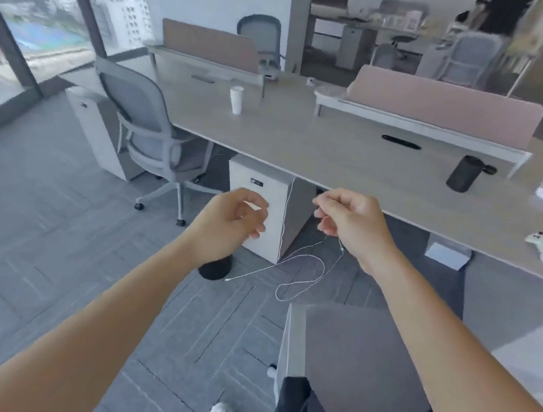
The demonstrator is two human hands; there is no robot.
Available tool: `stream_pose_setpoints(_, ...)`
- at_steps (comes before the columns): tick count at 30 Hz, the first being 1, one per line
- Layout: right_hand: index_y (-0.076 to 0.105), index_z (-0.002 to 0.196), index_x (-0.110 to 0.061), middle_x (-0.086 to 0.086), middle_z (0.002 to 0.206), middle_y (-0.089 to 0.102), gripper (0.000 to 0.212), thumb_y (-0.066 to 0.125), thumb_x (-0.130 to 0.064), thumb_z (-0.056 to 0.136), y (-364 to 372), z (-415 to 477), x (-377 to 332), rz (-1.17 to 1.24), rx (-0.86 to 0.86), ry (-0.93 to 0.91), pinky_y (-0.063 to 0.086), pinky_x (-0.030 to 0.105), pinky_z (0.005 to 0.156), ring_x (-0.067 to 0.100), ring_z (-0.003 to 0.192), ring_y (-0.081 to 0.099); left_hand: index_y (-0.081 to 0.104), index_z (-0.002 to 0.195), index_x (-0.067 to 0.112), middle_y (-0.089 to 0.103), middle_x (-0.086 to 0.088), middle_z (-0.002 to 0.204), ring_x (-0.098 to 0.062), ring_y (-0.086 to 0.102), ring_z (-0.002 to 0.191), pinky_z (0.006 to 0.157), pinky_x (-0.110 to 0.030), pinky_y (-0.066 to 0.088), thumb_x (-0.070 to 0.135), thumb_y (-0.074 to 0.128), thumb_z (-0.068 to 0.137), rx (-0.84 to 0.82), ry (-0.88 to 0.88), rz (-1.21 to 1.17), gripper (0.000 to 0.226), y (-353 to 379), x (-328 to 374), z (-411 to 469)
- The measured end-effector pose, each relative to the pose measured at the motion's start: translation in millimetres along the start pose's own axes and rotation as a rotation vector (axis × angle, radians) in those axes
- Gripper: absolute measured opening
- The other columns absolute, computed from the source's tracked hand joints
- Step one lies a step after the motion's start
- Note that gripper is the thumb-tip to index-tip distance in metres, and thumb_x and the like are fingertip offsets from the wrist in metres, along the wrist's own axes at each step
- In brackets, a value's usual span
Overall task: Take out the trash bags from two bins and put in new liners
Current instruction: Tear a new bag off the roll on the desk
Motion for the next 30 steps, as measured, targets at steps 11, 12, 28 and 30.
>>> stream_pose_setpoints(11, 0.070, 0.085, -0.012, -0.002, 0.071, 0.067, 0.013, 0.061, -0.015, 0.094, -5.0, 171.1, 22.1, 0.068, 0.285, 0.095, 0.051, 0.017, 0.058, 0.006, 0.051, 0.057, 0.067, 0.100, 0.019, 0.072, 0.004, 0.079, -0.011, 0.066, 0.071, 0.088, -0.046, 0.052, 0.011, 0.057, 0.094, -0.250, 0.063, 0.149, 0.014, -29.7, -14.8, 237.2)
stream_pose_setpoints(12, 0.069, 0.085, -0.012, -0.003, 0.071, 0.067, 0.013, 0.061, -0.015, 0.094, -7.1, 183.9, 24.5, 0.058, 0.310, 0.107, 0.051, 0.018, 0.059, 0.005, 0.051, 0.057, 0.068, 0.098, 0.018, 0.071, 0.004, 0.079, -0.011, 0.066, 0.071, 0.088, -0.044, 0.052, 0.010, 0.056, 0.094, -0.278, 0.069, 0.140, 0.014, -31.8, -17.2, 253.9)
stream_pose_setpoints(28, 0.069, 0.082, -0.010, -0.003, 0.071, 0.064, 0.016, 0.061, -0.017, 0.094, -60.5, 348.1, 28.2, -0.188, 0.741, 0.225, 0.050, 0.022, 0.062, 0.003, 0.050, 0.055, 0.070, 0.088, 0.013, 0.070, -0.002, 0.074, -0.018, 0.065, 0.073, 0.092, -0.048, 0.052, 0.012, 0.062, 0.094, -0.641, 0.229, 0.035, 0.010, 9.8, -20.3, 533.6)
stream_pose_setpoints(30, 0.068, 0.077, -0.018, -0.006, 0.072, 0.066, 0.016, 0.063, -0.022, 0.092, -81.2, 359.8, 29.3, -0.279, 0.756, 0.240, 0.051, 0.029, 0.069, 0.006, 0.055, 0.060, 0.070, 0.087, 0.013, 0.070, 0.001, 0.071, -0.017, 0.065, 0.072, 0.092, -0.048, 0.054, 0.013, 0.062, 0.094, -0.689, 0.261, 0.033, 0.010, 29.9, -12.8, 552.2)
Point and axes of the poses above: each hand's wrist, its own z-axis towards the middle knuckle, its own y-axis out of the palm, x = y × z, the point moved 9 cm from there along z, towards the middle knuckle
